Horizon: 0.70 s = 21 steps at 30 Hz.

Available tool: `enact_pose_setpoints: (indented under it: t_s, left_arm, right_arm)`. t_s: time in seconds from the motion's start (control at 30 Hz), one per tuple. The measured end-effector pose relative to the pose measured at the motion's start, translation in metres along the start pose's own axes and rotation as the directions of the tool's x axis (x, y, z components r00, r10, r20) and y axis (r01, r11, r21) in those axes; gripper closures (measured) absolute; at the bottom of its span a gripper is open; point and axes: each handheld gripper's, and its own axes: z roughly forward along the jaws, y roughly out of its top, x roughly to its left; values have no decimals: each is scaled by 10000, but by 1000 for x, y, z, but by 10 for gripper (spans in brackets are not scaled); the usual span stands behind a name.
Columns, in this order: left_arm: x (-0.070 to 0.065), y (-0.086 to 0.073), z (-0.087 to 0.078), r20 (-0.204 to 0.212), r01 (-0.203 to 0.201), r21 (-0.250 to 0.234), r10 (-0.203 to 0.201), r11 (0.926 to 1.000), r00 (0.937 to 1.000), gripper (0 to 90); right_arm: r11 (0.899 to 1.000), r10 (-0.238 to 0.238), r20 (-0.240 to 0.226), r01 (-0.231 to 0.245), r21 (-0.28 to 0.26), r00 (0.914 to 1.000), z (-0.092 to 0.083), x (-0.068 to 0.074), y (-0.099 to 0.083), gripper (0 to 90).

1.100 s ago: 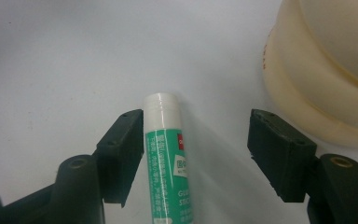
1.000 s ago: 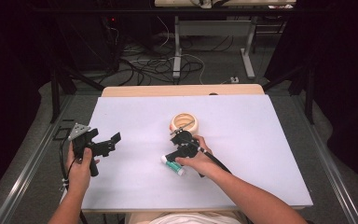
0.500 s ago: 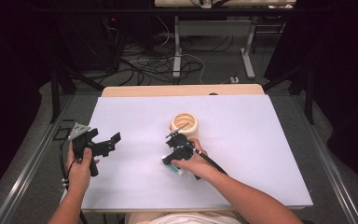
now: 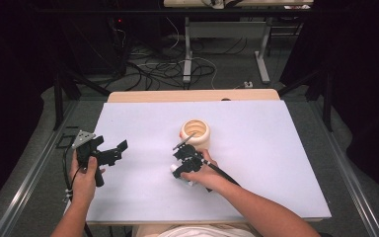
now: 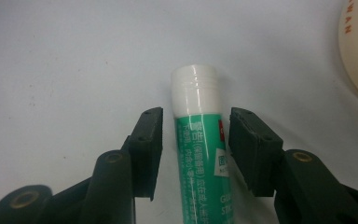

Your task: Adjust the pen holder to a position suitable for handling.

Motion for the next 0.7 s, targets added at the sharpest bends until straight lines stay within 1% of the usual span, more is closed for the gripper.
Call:
enact_pose_setpoints:
  t_s: [0.03, 0.07, 0.17, 0.2, 0.23, 0.3, 0.33, 0.37, 0.7]
  left_arm:
    - [0, 0, 0, -5, -7, -6, 7, 10000, 10000, 5]
    - [0, 0, 0, -1, -5, -9, 5, 10000, 10000, 5]
    - [0, 0, 0, -3, -21, 2, 21, 10000, 10000, 5]
    - [0, 0, 0, -3, -18, 0, 18, 10000, 10000, 5]
    - [0, 0, 0, -6, -13, -3, 13, 10000, 10000, 5]
    - [0, 0, 0, -7, -8, -5, 8, 10000, 10000, 5]
    - [0, 0, 0, -5, -4, -6, 4, 10000, 10000, 5]
    - [0, 0, 0, -8, -5, -9, 5, 10000, 10000, 5]
    - [0, 0, 0, -11, -16, -8, 16, 10000, 10000, 5]
  right_arm:
    - [9989, -129, 63, 126, 459, 9999, -2, 0, 1, 552]
    - [9986, -124, 67, 121, 510, 9999, -2, 0, 1, 555]
    - [9984, -205, 74, 201, 534, 9998, 0, 0, 0, 555]
    - [9988, -217, 68, 214, 438, 9997, 1, 1, 0, 555]
    - [9978, -148, 51, 145, 648, 9999, 1, 1, 0, 555]
    - [9971, -366, 49, 362, 664, 9993, 1, 1, 0, 559]
    - [9973, -266, 59, 262, 682, 9996, 1, 1, 0, 561]
    - [9972, -316, 94, 309, 674, 9995, 1, 1, 0, 563]
    - [9965, -521, 248, 504, 660, 9983, 1, 1, 0, 636]
